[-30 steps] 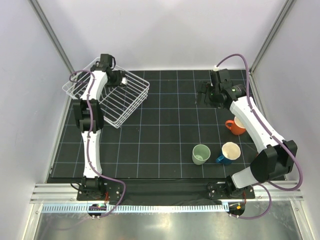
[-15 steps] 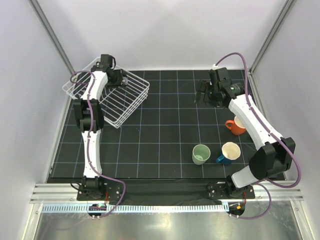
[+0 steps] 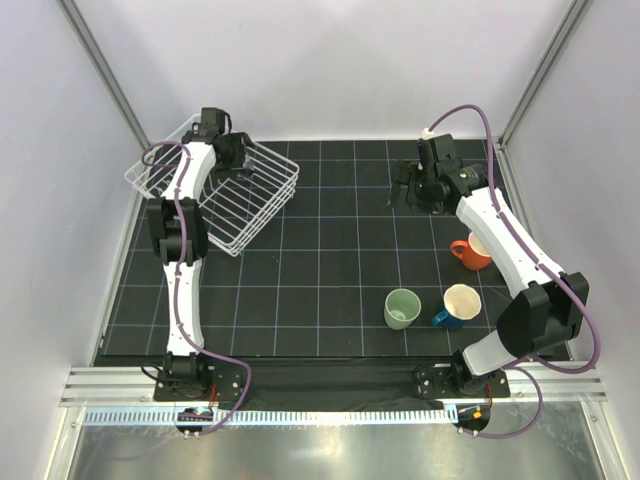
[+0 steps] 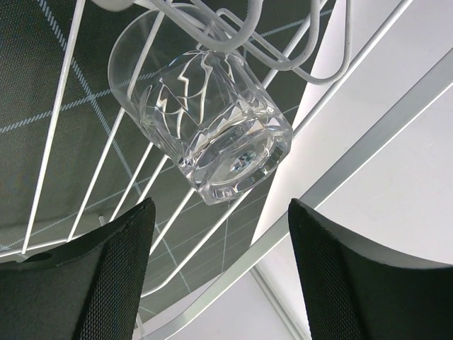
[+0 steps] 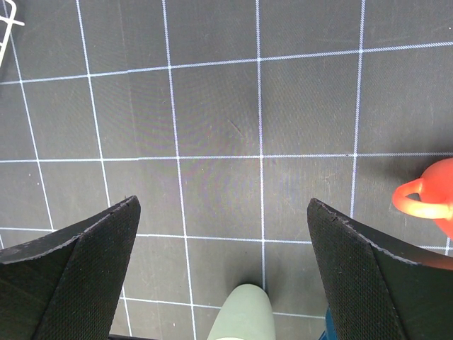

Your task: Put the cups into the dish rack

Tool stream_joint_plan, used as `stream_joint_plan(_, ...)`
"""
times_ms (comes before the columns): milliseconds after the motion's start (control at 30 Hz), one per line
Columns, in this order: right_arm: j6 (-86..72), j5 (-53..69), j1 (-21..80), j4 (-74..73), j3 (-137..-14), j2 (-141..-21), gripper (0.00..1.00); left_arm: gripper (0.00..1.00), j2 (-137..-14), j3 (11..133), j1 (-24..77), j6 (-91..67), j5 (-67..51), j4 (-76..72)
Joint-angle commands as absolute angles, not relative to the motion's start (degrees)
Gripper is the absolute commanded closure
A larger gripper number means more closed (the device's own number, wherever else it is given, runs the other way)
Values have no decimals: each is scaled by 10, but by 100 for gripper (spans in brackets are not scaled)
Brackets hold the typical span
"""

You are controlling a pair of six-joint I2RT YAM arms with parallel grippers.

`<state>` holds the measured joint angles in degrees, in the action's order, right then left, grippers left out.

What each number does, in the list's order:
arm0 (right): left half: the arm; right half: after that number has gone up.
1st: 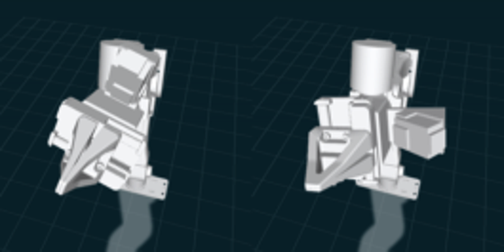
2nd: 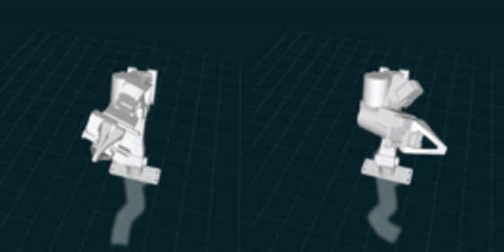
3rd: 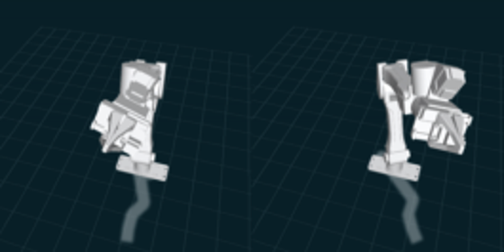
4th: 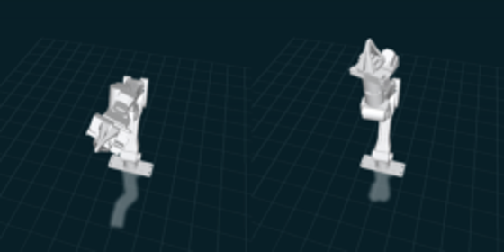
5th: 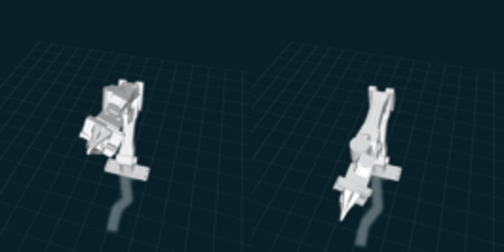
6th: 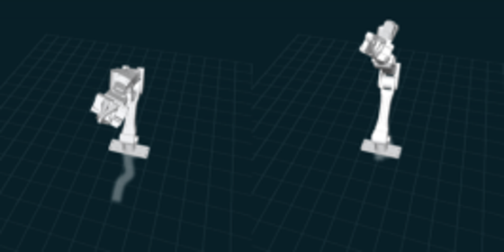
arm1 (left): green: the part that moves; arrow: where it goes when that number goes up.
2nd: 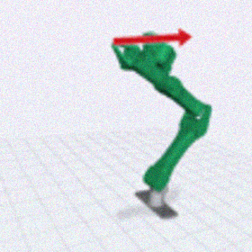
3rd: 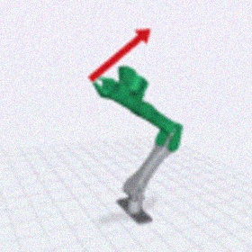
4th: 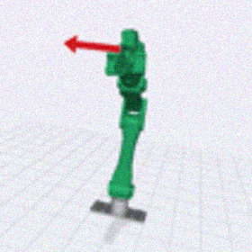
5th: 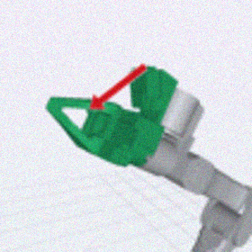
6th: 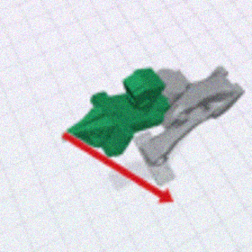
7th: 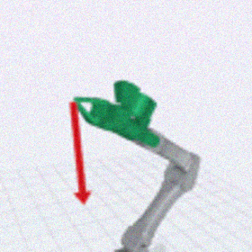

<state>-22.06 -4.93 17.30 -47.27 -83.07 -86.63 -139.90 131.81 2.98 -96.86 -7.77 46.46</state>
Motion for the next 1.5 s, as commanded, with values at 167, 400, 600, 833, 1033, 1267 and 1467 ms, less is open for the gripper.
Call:
stream_joint_plan(167,-189,-8,175,-475,-875,-875,0,26,-1346,1317,33,-920,-84,464)
stream_joint_plan(400,-153,54,174,-501,-898,-867,0,25,-1261,1296,49,-796,-71,532)
stream_joint_plan(600,-143,66,174,-531,-889,-848,0,26,-1147,1188,89,-705,-61,556)
stream_joint_plan(833,-167,66,175,-548,-807,-783,3,27,-1053,1147,203,-521,-49,622)
stream_joint_plan(1033,-175,107,176,-606,-757,-723,31,27,-900,978,259,-429,-68,586)
stream_joint_plan(1267,-194,105,210,-654,-662,-642,28,25,-739,796,259,-413,-131,505)
stream_joint_plan(1467,-239,49,257,-644,-588,-623,28,25,-692,749,260,-416,-184,480)
